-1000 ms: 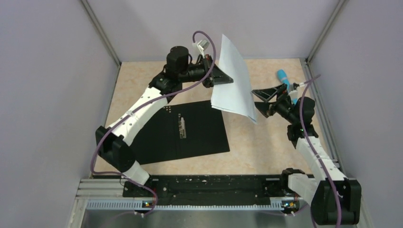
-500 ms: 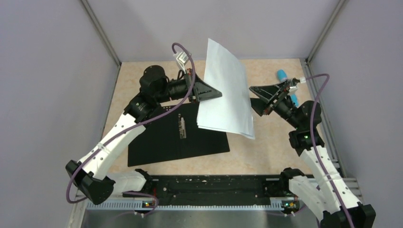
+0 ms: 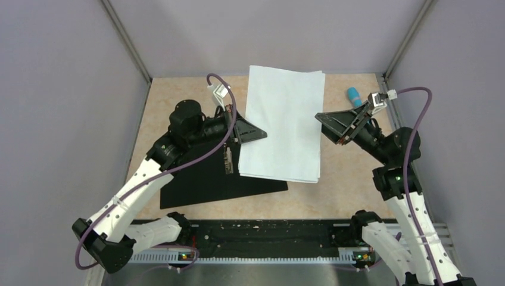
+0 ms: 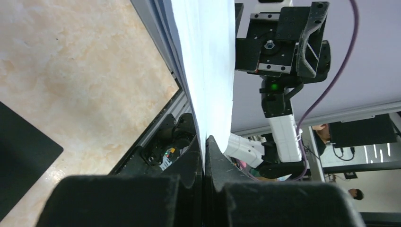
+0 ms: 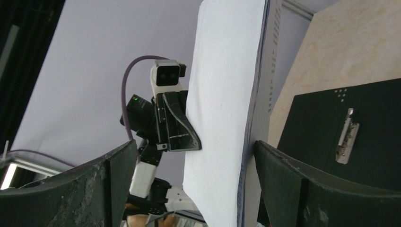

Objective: Put the files into the folder

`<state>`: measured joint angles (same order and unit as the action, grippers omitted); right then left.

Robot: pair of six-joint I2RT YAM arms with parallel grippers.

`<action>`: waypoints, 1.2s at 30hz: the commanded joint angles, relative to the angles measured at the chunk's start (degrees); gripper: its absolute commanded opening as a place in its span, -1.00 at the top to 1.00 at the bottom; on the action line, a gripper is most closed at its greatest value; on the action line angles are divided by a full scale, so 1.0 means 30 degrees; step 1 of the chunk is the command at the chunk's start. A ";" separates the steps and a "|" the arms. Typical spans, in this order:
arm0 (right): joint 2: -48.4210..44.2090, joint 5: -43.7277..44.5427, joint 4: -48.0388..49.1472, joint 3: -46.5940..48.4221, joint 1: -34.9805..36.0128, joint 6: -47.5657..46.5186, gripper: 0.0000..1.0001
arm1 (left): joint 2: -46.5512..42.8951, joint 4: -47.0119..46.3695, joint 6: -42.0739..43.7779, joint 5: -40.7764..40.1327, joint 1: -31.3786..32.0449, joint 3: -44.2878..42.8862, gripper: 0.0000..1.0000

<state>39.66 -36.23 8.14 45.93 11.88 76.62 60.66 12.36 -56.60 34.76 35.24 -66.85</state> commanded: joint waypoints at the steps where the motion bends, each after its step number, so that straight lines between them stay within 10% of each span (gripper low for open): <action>1: 0.0717 -0.0771 -0.1443 0.1459 0.0226 -0.3619 -0.76 | 0.0076 -0.0695 0.1799 -0.0286 -0.0031 0.0291 1.00; 13: 0.3059 -0.1112 0.1234 0.1473 0.0226 -0.9071 -0.36 | 0.1492 -0.5648 0.5572 -0.0001 -0.0044 0.1994 1.00; 36: 0.3791 -0.4626 0.9582 0.2920 0.0204 -0.9964 -0.41 | -0.1901 -0.6451 1.5073 -0.0474 0.1757 0.0627 1.00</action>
<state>51.83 -47.09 27.07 51.59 11.90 45.47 56.53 -3.42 -19.99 34.61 38.65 -62.81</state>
